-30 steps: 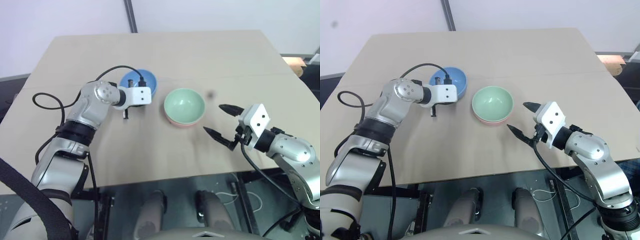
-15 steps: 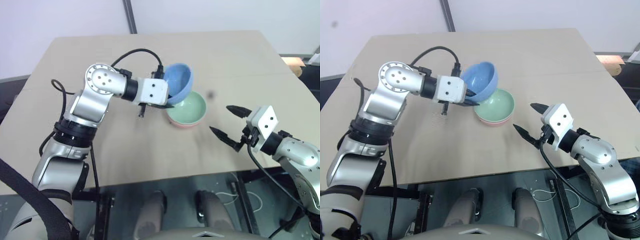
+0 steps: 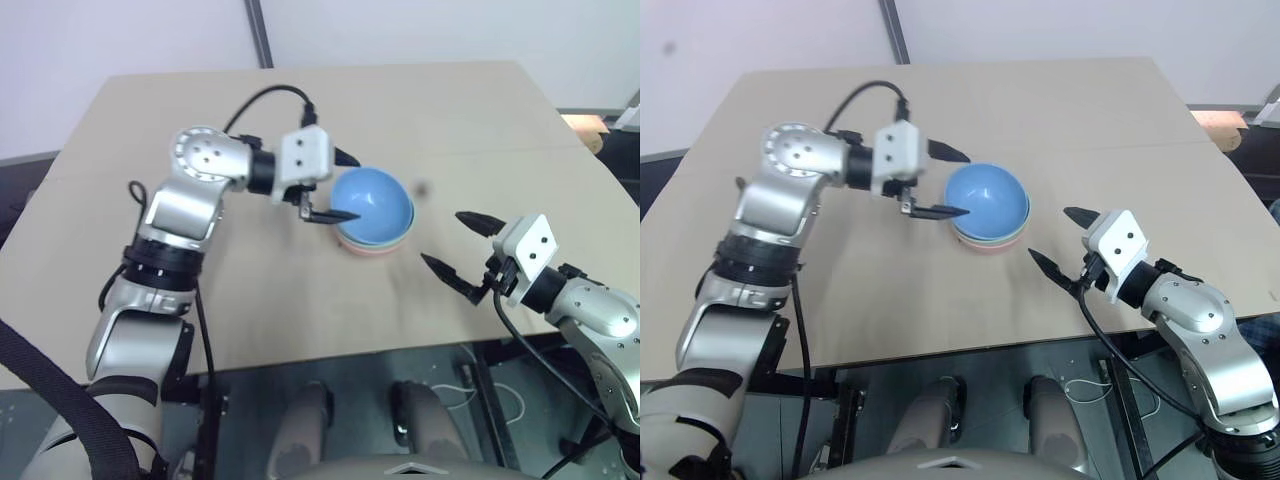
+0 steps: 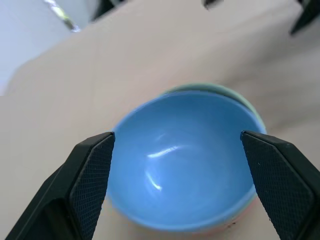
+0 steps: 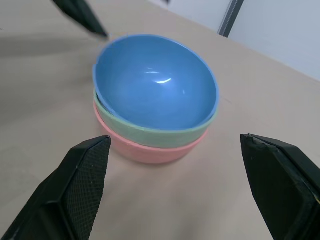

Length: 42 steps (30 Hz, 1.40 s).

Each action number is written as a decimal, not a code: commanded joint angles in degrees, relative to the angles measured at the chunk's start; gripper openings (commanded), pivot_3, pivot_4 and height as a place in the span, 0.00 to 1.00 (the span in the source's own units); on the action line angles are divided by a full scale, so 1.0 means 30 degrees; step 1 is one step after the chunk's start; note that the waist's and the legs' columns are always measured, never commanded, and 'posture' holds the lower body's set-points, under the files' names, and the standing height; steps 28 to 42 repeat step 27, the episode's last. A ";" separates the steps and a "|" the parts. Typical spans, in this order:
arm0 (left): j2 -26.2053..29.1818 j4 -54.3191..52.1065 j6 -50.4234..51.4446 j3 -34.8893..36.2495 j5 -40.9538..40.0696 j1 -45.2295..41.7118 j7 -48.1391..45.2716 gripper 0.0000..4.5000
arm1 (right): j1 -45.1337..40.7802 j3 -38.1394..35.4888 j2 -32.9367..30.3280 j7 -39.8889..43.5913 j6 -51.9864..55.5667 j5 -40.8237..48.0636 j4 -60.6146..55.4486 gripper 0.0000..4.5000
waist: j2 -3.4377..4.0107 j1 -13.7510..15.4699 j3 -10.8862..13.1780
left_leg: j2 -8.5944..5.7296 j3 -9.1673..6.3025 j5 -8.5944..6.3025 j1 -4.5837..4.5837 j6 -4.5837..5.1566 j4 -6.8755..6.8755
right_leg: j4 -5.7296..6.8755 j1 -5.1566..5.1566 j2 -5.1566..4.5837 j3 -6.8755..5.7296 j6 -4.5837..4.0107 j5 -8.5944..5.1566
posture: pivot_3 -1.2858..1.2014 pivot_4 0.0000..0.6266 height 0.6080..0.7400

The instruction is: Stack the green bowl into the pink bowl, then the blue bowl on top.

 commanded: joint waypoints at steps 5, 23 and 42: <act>0.1314 -0.4484 0.3658 0.4329 -0.3058 0.4322 0.2830 0.94 | -0.1247 -0.0262 -0.0166 0.1675 -0.0341 0.1330 0.1464 1.00 | 0.0003 -0.0148 0.0001 | 0.0000 -0.0001 0.0000 0.0009 -0.0001 -0.0003 | 0.0002 0.0005 -0.0002 0.0000 -0.0009 -0.0005 | 0.52 0.24 1.00; 0.0560 -0.9881 0.3237 1.1355 -0.6456 1.7340 0.6502 0.97 | 0.1047 -0.6889 -0.4799 0.6895 -0.0134 0.4894 0.3962 1.00 | 0.0021 0.0266 0.0001 | 0.0013 0.0007 -0.0008 0.0001 -0.0008 -0.0016 | -0.0053 0.0017 -0.0029 -0.0014 -0.0064 -0.0035 | 0.52 0.24 1.00; 0.1515 -0.9848 0.3455 1.2200 -0.7578 1.8749 0.5475 0.97 | 0.1947 -0.7959 -0.5619 0.7714 -0.0159 0.4992 0.4110 1.00 | 0.0022 0.0266 -0.0001 | 0.0051 0.0018 -0.0033 0.0001 -0.0050 -0.0001 | -0.0092 0.0031 -0.0050 -0.0013 -0.0062 -0.0036 | 0.52 0.24 1.00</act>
